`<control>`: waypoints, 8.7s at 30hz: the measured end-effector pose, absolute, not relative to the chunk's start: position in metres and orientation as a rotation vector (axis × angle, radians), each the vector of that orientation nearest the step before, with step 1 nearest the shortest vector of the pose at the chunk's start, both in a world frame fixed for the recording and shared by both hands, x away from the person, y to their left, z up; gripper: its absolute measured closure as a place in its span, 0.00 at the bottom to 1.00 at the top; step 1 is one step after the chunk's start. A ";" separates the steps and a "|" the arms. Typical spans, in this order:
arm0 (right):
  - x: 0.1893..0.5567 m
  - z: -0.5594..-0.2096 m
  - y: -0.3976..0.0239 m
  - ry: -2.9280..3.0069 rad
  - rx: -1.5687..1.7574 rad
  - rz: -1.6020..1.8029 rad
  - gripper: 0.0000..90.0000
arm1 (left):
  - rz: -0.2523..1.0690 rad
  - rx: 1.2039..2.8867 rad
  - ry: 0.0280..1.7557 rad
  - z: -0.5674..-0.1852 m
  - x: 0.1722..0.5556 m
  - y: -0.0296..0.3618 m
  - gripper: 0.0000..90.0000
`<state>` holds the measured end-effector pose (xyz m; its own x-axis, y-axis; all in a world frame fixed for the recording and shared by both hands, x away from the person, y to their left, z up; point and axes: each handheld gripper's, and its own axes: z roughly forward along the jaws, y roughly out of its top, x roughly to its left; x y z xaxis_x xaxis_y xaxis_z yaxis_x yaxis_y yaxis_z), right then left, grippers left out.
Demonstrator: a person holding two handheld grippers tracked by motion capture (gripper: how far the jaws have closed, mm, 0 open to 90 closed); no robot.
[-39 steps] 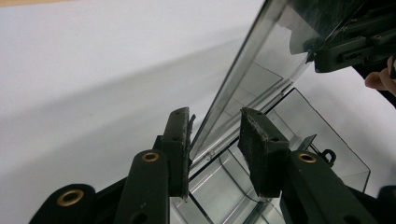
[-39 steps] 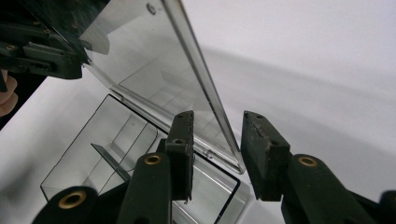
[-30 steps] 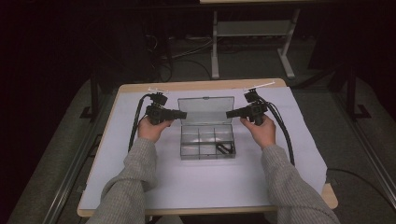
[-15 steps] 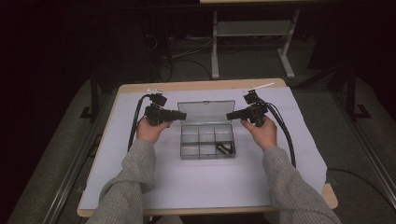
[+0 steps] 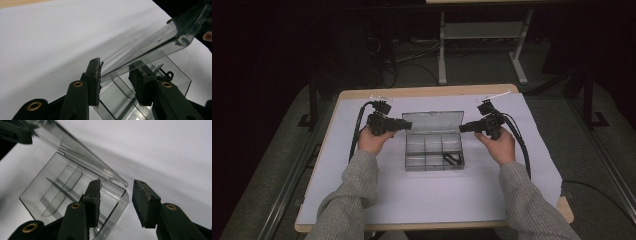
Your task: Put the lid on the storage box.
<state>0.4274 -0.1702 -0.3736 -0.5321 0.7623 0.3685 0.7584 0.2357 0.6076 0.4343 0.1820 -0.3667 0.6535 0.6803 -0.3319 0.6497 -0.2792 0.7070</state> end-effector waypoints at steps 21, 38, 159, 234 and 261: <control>0.399 -0.366 -0.167 2.505 1.447 1.101 0.97 | 0.062 2.029 1.018 -0.363 0.423 0.180 0.63; 0.374 -0.360 -0.148 2.513 1.380 1.109 1.00 | 0.087 2.076 1.013 -0.367 0.411 0.176 0.59; 0.336 -0.381 -0.124 2.600 1.281 1.111 1.00 | 0.217 2.164 0.972 -0.403 0.341 0.212 0.51; 0.326 -0.406 -0.122 2.665 1.269 1.065 1.00 | 0.225 2.108 1.002 -0.407 0.338 0.220 0.51; 0.325 -0.410 -0.126 2.677 1.273 1.051 1.00 | 0.229 2.111 1.000 -0.408 0.339 0.221 0.51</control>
